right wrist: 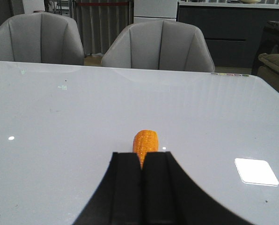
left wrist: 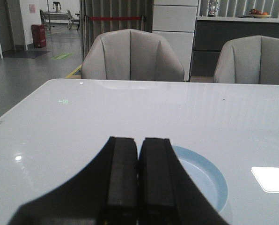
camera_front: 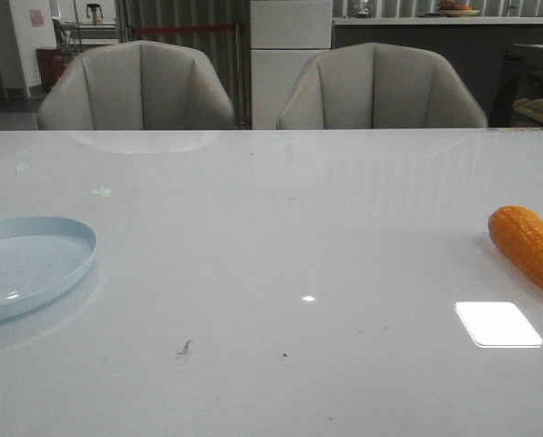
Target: Place corn on plate with both arms
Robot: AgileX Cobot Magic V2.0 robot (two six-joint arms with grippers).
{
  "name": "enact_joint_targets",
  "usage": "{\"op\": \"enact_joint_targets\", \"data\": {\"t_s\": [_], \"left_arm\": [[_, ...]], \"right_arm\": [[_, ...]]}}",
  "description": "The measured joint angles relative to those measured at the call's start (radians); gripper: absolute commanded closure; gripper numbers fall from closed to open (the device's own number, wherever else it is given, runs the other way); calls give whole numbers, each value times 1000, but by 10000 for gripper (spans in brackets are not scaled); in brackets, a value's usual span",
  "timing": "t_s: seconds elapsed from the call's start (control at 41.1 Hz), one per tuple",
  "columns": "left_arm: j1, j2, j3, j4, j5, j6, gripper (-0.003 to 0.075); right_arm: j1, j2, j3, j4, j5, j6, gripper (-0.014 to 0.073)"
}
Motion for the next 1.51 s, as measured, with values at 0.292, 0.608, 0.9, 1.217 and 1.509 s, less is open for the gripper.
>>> {"op": "enact_joint_targets", "data": {"t_s": [0.292, 0.608, 0.9, 1.217, 1.509], "left_arm": [[0, 0, 0, 0, -236, 0, 624], [0, 0, -56, 9, -405, 0, 624], [0, 67, -367, 161, -146, 0, 624], [0, 436, -606, 172, -124, 0, 624], [0, 758, -617, 174, -108, 0, 624]], "right_arm": [[0, 0, 0, 0, -46, 0, 538], [0, 0, -134, 0, -174, 8, 538], [0, 138, -518, 2, 29, 8, 537], [0, 557, -743, 2, 68, 8, 537], [0, 847, -755, 2, 76, 8, 537]]}}
